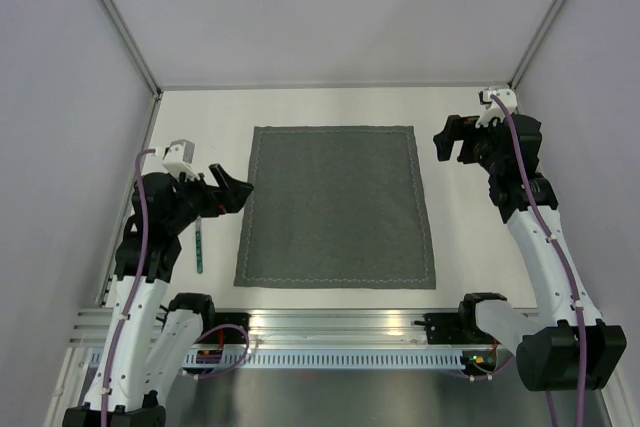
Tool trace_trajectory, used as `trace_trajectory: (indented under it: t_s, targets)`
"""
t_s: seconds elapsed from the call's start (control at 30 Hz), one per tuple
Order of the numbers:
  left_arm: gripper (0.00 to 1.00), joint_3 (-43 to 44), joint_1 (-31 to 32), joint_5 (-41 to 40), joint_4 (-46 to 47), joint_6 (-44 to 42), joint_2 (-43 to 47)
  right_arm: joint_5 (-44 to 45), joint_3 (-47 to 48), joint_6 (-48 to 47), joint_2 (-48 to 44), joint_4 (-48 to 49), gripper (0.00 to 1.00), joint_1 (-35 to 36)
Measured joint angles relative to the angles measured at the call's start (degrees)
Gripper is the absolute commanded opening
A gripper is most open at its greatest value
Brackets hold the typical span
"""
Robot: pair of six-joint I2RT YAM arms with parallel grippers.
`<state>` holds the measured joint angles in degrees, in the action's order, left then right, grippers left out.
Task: Fold the napkin, place the utensils inside, and roll it up
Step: Fold the napkin
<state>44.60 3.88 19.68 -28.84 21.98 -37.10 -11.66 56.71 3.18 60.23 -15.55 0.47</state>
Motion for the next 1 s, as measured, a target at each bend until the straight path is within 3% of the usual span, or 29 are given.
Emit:
trace_trajectory:
  t_s: [0.23, 0.33, 0.57, 0.73, 1.0]
  targets:
    - [0.97, 0.74, 0.63, -0.24, 0.11, 0.04, -2.23, 0.17, 0.22, -0.02, 1.01, -1.40, 0.98, 0.00]
    - [0.93, 2.73, 5.09, -2.51, 0.26, 0.13, -3.48, 0.17, 0.61, -0.09, 2.19, -2.23, 0.98, 0.00]
    - [0.91, 6.78, 34.45, -18.88, 5.27, 2.01, -12.28, 0.72, 0.87, -0.70, 4.09, -3.02, 0.98, 0.00]
    - [0.88, 10.51, 54.71, -30.75, 11.96, 2.58, -30.21, 2.23, 0.90, -1.36, 5.42, -3.13, 0.98, 0.00]
    - [0.81, 21.49, 69.42, -37.62, 19.32, 2.12, -58.25, 3.48, 0.90, -1.55, 6.32, -3.32, 0.98, 0.00]
